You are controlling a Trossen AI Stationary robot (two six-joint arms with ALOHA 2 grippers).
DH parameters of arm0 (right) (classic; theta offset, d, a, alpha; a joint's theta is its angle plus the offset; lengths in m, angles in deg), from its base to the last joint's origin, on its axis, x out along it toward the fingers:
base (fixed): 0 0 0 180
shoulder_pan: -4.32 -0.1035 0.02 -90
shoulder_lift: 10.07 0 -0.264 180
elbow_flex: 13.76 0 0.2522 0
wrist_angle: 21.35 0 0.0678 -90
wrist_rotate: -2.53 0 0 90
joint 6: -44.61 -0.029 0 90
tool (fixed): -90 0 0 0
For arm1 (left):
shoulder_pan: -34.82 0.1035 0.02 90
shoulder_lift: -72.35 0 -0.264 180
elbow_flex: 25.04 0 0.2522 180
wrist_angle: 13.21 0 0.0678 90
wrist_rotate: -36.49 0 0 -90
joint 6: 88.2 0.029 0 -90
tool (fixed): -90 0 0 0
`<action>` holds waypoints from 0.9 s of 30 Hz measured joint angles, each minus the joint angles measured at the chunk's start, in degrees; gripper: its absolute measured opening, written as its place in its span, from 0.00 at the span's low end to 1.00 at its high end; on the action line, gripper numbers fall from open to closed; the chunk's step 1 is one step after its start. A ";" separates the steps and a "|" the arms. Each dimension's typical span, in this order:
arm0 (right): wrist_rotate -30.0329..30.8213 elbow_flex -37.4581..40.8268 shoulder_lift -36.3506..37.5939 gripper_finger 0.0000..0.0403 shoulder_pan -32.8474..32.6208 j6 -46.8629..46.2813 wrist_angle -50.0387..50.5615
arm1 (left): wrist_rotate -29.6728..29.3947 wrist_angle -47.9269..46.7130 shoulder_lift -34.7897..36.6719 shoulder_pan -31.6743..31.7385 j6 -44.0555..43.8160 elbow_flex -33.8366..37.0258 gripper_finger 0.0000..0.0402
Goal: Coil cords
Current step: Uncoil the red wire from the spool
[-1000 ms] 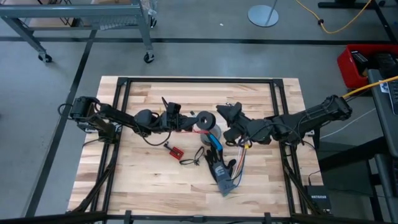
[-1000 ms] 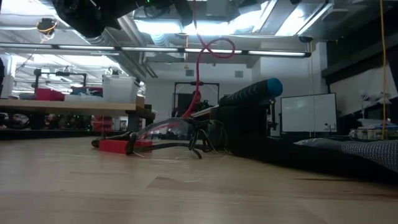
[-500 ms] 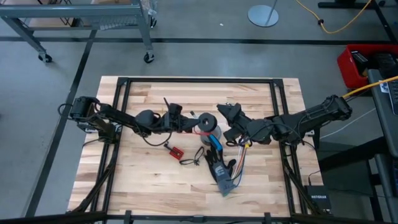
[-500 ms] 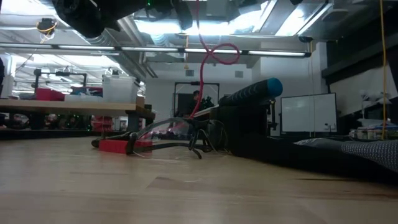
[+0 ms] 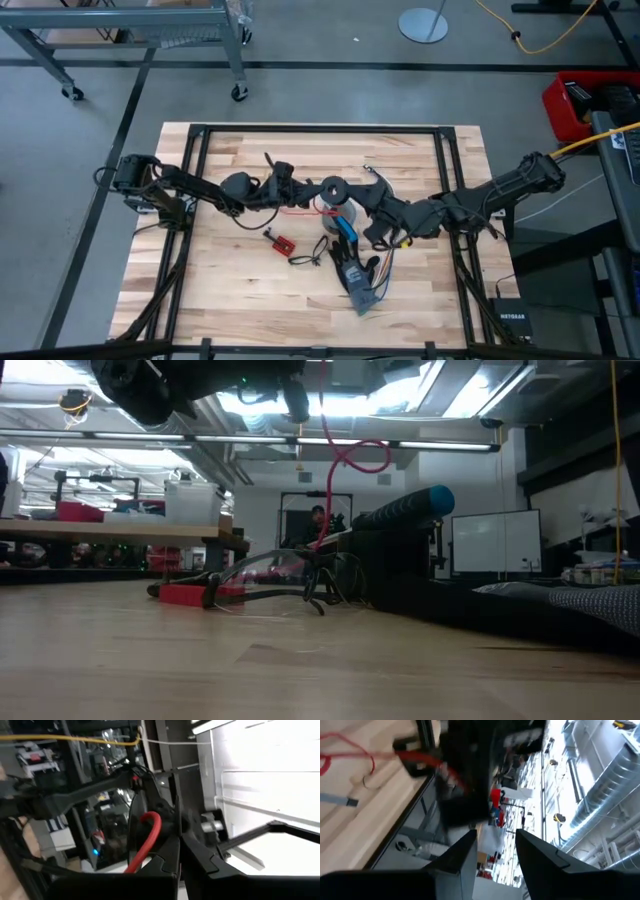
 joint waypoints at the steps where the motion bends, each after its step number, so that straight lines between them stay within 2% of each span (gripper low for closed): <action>1: -0.03 0.00 0.00 0.34 -0.30 0.02 -0.41 | -0.08 -0.50 0.00 0.05 -0.02 0.00 0.00; 5: -0.58 -0.02 0.00 0.34 -0.24 0.59 -0.98 | 0.16 -1.70 0.00 -0.12 -0.31 0.00 0.00; 11: -4.62 -0.02 0.00 0.34 -0.11 0.59 -0.94 | 0.29 -1.66 0.00 -0.10 -0.31 0.00 0.00; 18: -4.74 -0.02 0.00 0.33 -0.11 0.54 -0.96 | 0.65 -1.35 0.00 -0.12 -0.35 0.00 0.00; 22: -6.11 -0.02 0.00 0.25 -0.11 0.48 -0.92 | 1.15 -1.30 0.00 -0.12 -0.35 0.00 0.00; 27: -9.74 -0.02 -0.02 0.08 -0.09 0.44 -0.78 | 1.63 -1.19 0.00 -0.14 -0.35 0.00 0.00</action>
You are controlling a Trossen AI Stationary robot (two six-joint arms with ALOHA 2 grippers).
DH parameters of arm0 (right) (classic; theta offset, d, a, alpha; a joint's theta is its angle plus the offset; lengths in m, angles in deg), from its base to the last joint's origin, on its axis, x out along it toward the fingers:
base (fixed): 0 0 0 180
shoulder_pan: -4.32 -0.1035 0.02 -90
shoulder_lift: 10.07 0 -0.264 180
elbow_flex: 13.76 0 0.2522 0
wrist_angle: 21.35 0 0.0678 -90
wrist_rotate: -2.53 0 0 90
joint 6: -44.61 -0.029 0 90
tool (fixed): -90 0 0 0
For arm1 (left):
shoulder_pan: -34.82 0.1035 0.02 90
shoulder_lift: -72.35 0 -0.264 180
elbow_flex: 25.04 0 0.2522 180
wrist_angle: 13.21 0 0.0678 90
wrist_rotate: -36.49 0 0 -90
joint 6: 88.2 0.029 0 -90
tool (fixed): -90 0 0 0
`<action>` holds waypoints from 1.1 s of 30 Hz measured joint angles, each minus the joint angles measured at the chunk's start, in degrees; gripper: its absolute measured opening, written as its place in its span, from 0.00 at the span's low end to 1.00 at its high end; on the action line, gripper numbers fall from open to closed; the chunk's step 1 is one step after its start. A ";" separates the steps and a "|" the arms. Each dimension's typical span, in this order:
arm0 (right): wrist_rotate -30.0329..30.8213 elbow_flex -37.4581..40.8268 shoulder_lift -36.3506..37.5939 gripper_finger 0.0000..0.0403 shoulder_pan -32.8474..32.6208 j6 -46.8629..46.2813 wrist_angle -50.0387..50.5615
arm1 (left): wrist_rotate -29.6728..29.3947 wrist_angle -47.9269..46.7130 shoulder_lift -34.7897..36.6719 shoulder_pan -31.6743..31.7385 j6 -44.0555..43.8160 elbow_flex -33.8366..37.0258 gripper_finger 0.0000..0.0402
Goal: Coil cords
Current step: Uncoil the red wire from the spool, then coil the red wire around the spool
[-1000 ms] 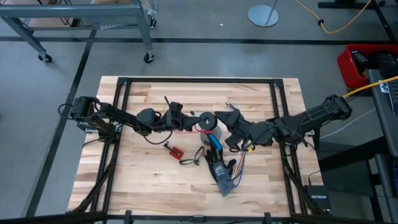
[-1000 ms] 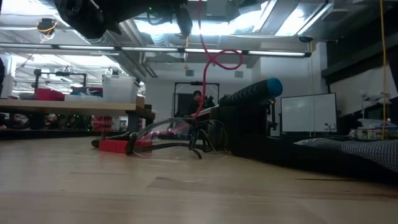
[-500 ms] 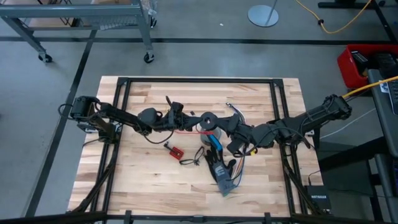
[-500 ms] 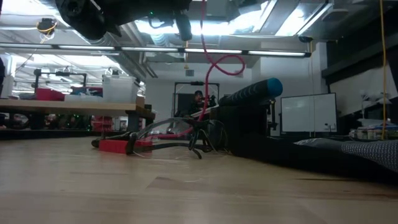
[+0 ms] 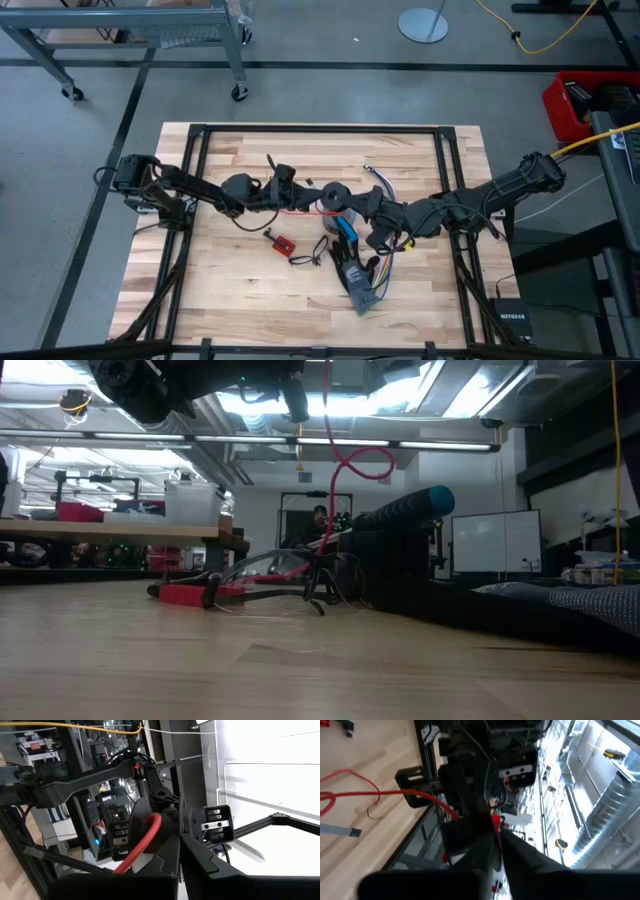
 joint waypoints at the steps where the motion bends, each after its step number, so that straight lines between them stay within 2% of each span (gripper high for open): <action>1: -0.18 0.00 0.00 0.04 0.00 0.06 0.07 | 0.13 0.03 0.02 0.00 -0.09 0.00 0.00; 8: -0.34 0.02 -0.02 0.02 0.00 -4.25 0.00 | 0.19 0.07 0.11 0.00 -0.13 0.00 0.00; 11: 1.63 0.09 -0.06 0.01 -0.01 -6.69 -0.97 | 0.19 0.18 0.11 0.00 0.68 0.00 0.00; 20: 4.33 0.13 -0.15 0.01 0.00 -8.60 -3.76 | 1.05 5.01 0.09 0.22 8.75 -0.04 0.03; 27: 10.33 0.09 0.00 0.00 -0.02 -10.87 -4.13 | 2.91 9.02 0.11 0.22 10.84 0.02 0.11; 33: 16.44 0.08 0.07 0.00 -0.02 -12.06 -3.93 | 2.95 9.19 0.15 0.20 11.33 0.02 0.13</action>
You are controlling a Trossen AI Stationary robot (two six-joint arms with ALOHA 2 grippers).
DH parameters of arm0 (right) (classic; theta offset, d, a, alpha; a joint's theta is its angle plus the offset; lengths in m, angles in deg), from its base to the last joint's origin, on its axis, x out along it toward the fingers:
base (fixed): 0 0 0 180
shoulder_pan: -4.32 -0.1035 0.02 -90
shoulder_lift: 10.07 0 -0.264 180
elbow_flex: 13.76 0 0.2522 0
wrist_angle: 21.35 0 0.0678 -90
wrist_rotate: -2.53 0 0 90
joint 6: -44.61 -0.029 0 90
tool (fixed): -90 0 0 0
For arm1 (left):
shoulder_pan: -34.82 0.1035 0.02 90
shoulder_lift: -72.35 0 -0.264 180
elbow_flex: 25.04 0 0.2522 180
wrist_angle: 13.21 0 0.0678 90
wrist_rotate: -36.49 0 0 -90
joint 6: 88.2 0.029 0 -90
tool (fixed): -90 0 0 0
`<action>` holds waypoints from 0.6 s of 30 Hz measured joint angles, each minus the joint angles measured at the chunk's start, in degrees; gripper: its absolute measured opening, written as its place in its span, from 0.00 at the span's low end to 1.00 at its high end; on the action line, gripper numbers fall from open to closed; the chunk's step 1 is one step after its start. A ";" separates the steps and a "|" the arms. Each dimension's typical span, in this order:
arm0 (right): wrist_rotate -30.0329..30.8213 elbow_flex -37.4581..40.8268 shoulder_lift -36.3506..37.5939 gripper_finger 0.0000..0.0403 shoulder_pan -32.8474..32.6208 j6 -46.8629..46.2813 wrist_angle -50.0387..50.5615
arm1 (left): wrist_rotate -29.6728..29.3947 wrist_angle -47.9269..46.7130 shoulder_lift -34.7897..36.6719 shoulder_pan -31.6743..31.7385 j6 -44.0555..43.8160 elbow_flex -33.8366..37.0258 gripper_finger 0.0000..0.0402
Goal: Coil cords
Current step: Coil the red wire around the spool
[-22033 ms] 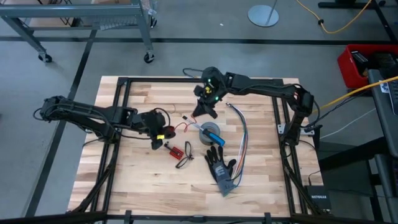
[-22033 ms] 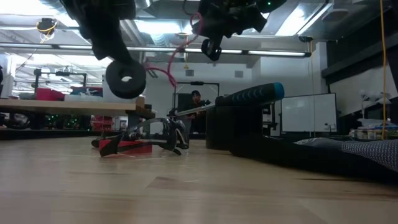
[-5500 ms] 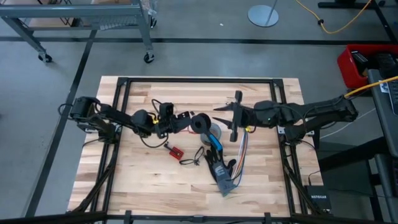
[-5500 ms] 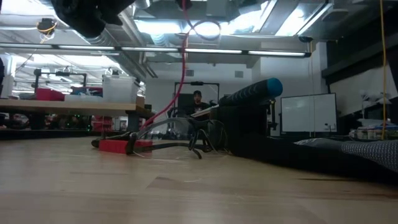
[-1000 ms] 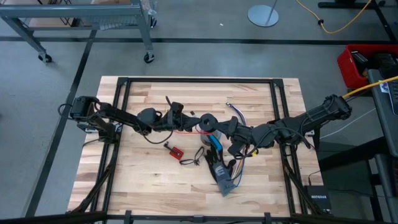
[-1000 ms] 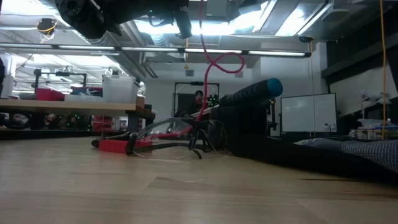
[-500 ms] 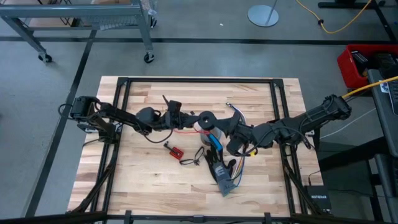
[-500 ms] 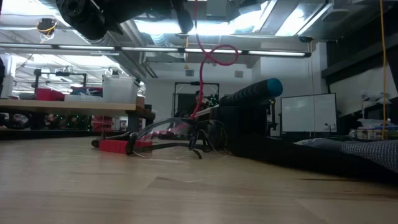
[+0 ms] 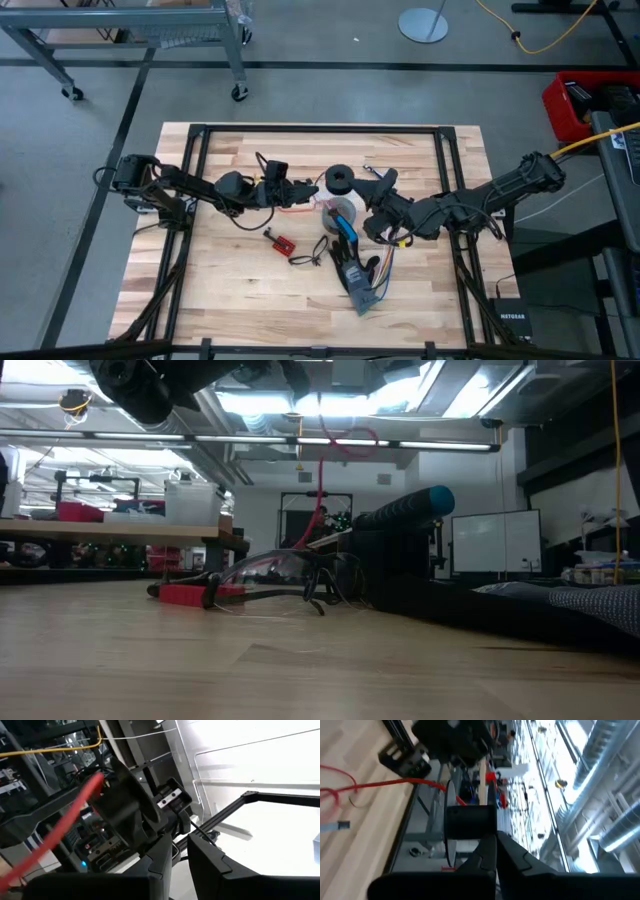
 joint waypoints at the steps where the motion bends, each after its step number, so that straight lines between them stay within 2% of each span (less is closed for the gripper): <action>1: 1.08 0.01 0.03 0.00 0.00 -0.05 0.01 | 0.00 0.24 0.00 0.00 0.53 0.00 0.13; 6: 6.76 0.01 0.22 0.00 0.00 -0.05 -4.50 | 2.43 4.66 0.32 0.00 9.92 0.00 0.13; 12: 8.08 -0.01 1.52 0.00 0.09 -3.77 -14.31 | 10.38 5.35 2.74 -0.02 35.90 0.00 0.13; 15: 7.55 -0.06 3.09 0.00 0.86 -9.80 -16.93 | 11.44 5.09 3.31 -0.04 48.17 0.01 0.13; 18: 5.33 -0.08 4.94 0.00 2.20 -20.12 -16.00 | 11.50 4.19 3.52 -0.02 57.57 0.00 0.13</action>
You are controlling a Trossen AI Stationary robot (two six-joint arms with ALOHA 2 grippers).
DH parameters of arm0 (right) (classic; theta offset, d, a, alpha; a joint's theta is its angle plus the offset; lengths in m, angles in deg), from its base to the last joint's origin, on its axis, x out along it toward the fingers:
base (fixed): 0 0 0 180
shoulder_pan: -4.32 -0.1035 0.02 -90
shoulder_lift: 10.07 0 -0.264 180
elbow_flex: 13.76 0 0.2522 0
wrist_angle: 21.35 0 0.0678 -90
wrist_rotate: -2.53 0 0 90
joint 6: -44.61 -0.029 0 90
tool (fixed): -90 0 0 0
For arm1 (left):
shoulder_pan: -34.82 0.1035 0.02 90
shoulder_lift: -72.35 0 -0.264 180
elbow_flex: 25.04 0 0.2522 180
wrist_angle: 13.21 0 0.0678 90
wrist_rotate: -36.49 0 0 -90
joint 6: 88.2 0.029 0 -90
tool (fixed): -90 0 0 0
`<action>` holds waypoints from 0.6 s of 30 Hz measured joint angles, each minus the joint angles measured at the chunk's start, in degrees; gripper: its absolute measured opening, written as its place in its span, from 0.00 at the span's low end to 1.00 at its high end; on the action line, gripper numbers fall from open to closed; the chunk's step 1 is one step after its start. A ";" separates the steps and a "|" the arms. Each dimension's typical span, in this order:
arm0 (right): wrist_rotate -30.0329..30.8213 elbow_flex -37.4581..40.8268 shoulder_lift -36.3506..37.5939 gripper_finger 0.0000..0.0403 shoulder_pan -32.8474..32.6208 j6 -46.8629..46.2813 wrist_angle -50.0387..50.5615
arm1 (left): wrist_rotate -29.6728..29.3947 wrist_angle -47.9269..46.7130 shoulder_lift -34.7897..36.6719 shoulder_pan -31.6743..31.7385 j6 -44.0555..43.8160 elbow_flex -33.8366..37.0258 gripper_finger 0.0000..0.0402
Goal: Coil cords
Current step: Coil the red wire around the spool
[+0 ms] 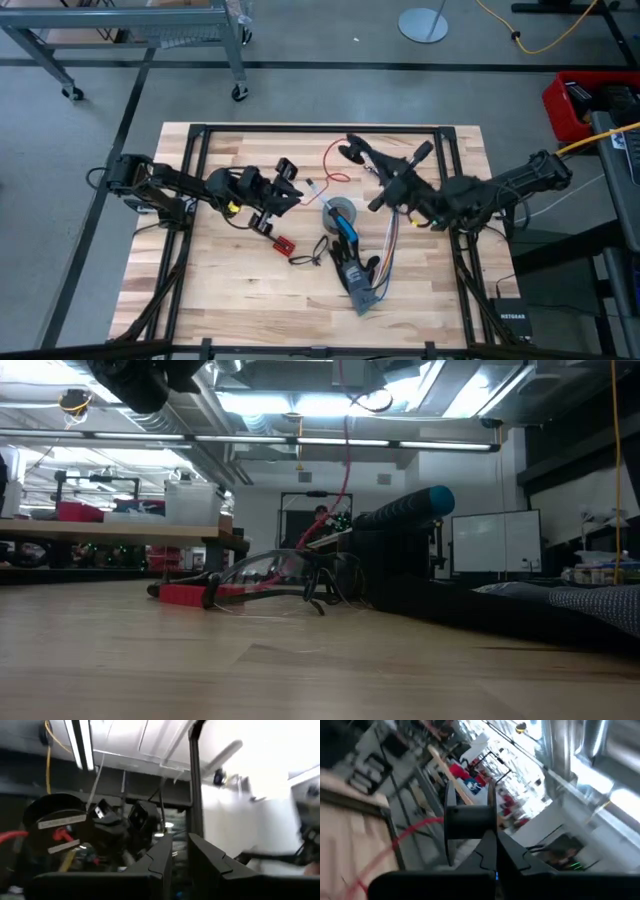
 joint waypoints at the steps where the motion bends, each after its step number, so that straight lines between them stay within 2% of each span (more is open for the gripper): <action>1: -1.36 0.00 0.64 0.00 0.51 -3.75 1.06 | 0.00 -0.66 0.04 0.02 2.29 0.00 0.13; 4: -7.02 -0.02 2.02 0.00 2.26 -15.99 6.04 | 0.03 -3.96 0.04 0.00 7.70 0.00 0.13; 8: -13.28 -0.02 2.84 0.00 4.82 -33.00 16.48 | -0.36 -7.67 0.34 0.28 8.61 0.00 0.13; 13: -14.23 -0.02 2.98 0.00 7.07 -47.41 26.89 | -0.71 -14.78 4.30 2.02 2.77 1.66 0.13; 18: -16.23 -0.02 4.10 0.00 9.70 -55.88 34.14 | -5.12 -28.57 14.10 5.02 2.30 6.45 0.13</action>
